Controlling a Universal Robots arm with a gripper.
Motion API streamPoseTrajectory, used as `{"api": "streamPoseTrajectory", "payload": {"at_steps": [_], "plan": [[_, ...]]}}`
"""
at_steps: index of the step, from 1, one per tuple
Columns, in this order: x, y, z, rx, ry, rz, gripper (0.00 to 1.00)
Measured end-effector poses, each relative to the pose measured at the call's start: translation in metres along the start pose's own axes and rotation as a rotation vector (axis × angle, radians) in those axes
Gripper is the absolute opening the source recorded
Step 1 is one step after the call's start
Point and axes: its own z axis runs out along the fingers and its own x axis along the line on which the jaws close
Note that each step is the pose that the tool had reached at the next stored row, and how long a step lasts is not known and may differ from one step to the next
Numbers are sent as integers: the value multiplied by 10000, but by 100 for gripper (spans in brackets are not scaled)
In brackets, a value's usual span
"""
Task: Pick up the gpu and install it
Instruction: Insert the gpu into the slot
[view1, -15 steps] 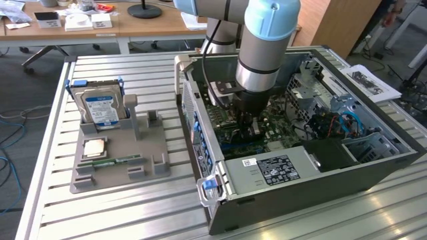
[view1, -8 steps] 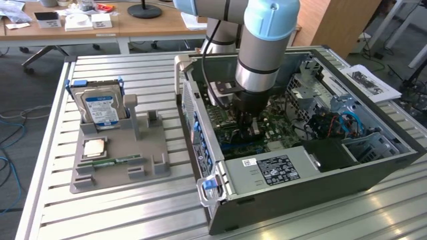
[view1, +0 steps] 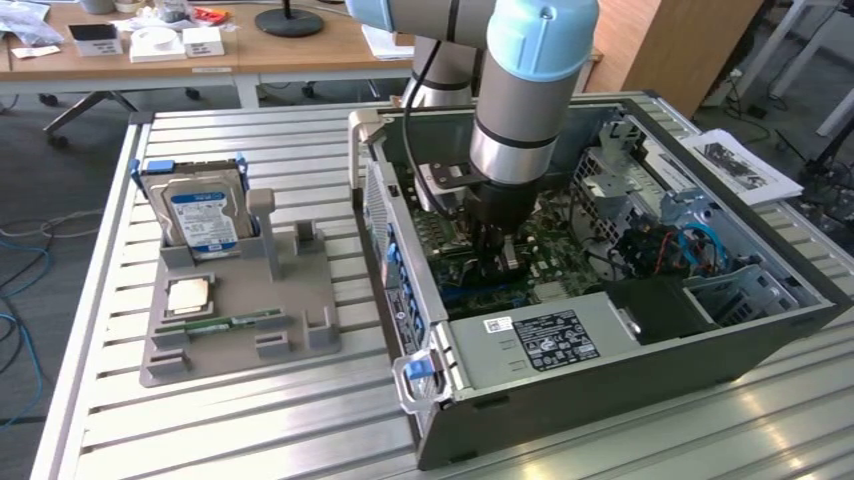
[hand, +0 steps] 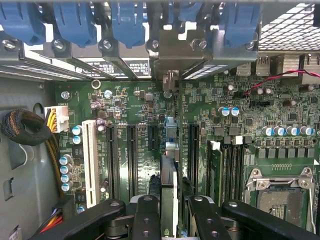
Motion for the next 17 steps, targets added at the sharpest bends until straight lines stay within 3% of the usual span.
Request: {"api": "streamPoseTrajectory", "payload": {"at_steps": [17], "plan": [[1,3,5,0,12,-1,27]]}}
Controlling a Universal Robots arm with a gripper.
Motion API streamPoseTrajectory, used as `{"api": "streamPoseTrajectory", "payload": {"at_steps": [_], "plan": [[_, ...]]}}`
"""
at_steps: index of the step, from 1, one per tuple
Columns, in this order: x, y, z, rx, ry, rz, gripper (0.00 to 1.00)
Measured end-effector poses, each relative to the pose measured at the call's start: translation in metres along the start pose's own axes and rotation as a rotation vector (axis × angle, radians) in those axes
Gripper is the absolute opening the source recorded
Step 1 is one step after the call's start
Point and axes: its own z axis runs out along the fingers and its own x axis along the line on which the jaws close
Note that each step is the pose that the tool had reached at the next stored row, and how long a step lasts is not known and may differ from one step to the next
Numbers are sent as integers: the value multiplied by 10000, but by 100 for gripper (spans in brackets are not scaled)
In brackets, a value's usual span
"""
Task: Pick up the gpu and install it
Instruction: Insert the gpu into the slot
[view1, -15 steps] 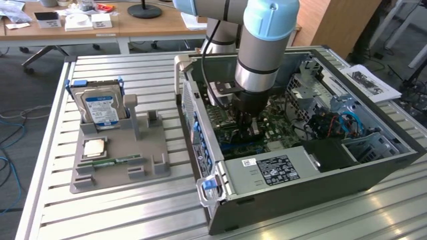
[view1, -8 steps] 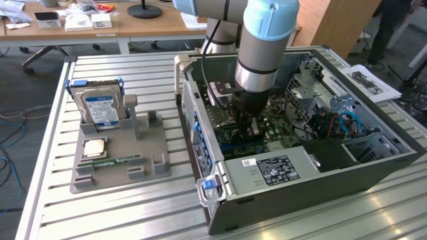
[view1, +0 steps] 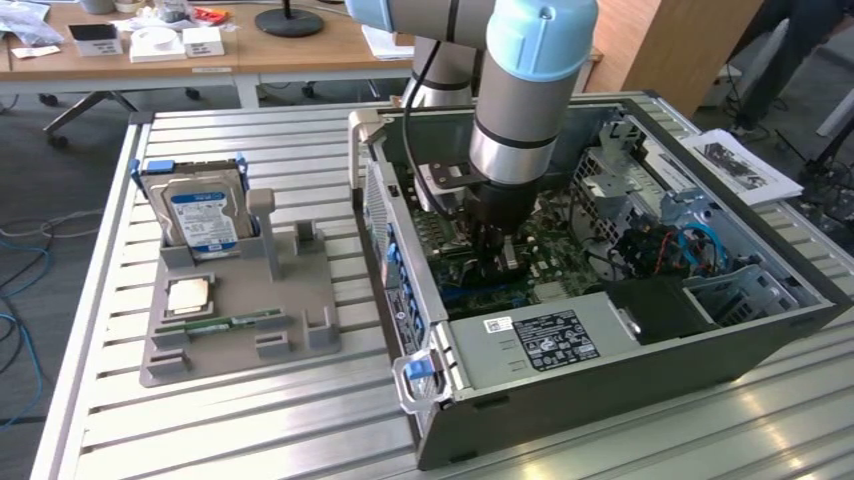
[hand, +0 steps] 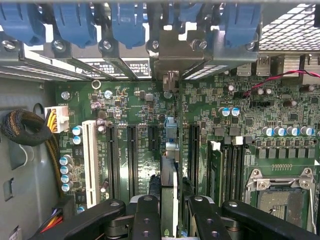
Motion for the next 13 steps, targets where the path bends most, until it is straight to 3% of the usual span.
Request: {"api": "streamPoseTrajectory", "payload": {"at_steps": [13], "plan": [[0,3,6,1,34,-1,27]]}}
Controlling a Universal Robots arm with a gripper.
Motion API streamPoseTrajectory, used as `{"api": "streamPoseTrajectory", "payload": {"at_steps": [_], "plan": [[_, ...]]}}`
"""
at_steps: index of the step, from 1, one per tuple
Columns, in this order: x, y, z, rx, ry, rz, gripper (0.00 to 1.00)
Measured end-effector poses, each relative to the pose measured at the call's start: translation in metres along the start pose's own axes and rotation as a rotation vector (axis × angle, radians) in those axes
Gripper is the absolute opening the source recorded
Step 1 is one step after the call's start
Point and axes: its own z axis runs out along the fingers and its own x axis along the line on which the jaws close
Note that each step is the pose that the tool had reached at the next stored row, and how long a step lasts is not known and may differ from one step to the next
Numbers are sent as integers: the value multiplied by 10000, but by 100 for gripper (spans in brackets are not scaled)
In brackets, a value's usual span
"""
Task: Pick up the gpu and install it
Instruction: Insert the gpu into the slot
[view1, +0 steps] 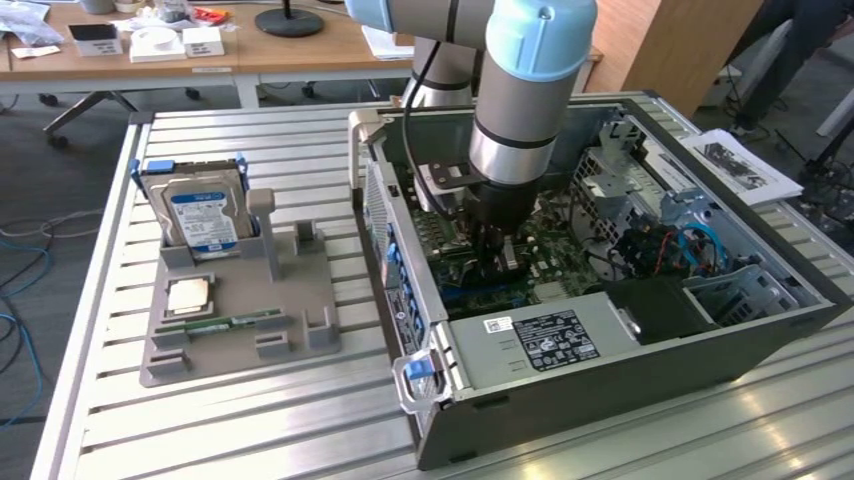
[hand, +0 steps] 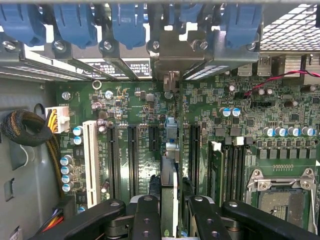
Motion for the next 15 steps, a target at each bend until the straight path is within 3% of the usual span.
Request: {"api": "streamPoseTrajectory", "payload": {"at_steps": [15], "plan": [[0,0,4,1,4,0,27]]}}
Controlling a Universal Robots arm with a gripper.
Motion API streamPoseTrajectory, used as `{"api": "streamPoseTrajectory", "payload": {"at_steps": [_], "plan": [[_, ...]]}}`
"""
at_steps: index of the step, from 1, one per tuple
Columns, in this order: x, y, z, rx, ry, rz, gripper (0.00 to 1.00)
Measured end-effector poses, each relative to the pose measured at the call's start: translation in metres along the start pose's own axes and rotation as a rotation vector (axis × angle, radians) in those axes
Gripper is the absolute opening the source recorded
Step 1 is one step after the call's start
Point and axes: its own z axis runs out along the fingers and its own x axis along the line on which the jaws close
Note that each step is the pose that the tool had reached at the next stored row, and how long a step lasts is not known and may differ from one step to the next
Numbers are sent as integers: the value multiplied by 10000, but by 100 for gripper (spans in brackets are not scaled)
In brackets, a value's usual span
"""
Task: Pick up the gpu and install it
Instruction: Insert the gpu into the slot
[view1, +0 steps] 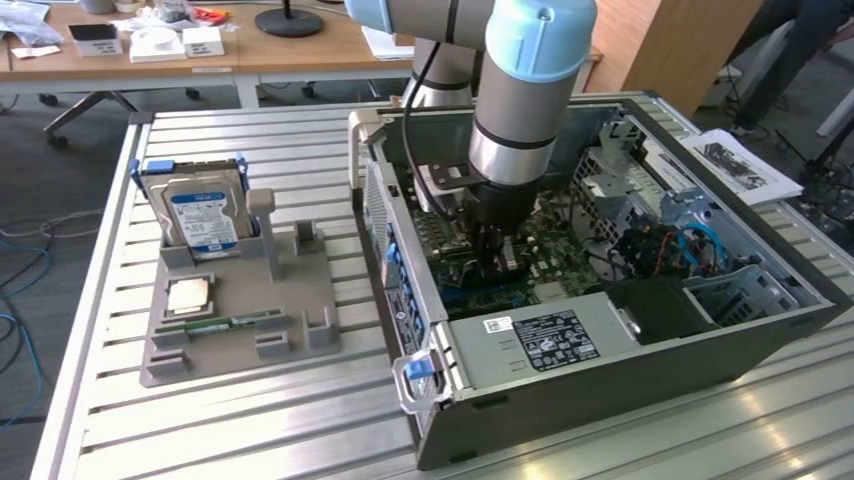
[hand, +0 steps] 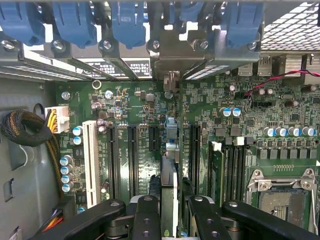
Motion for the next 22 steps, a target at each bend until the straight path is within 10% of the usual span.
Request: {"api": "streamPoseTrajectory", "payload": {"at_steps": [8,16,22], "plan": [[0,4,2,3,-5,9,28],[0,0,0,0,0,1,64],[0,0,-14,-1,2,1,64]]}}
